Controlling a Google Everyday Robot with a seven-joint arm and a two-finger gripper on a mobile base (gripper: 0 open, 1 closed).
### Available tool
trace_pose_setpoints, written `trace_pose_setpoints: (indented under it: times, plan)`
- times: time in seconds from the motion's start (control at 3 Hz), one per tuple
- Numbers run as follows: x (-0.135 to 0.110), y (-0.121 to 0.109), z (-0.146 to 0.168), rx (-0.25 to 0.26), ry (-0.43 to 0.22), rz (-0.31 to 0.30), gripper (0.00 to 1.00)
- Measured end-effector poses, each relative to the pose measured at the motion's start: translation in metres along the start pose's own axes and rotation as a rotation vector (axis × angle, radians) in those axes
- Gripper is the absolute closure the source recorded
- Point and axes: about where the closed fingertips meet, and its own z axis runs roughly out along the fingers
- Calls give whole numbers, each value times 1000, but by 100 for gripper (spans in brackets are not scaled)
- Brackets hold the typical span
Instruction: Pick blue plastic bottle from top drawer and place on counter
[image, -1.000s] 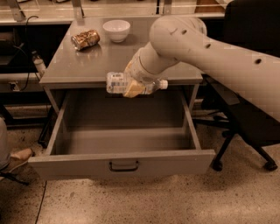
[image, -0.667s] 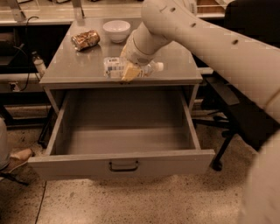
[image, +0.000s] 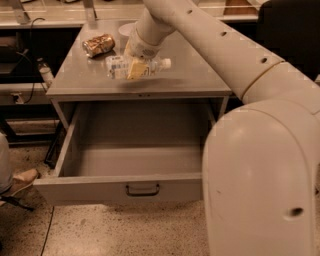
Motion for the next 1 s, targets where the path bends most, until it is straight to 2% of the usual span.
trace_pose_setpoints:
  times: [0.33, 0.67, 1.0]
  plan:
    - [-7, -16, 19, -58, -3, -3, 100]
    - [-12, -27, 30, -89, -3, 5, 100]
    - [-17, -33, 41, -122, -4, 12, 79]
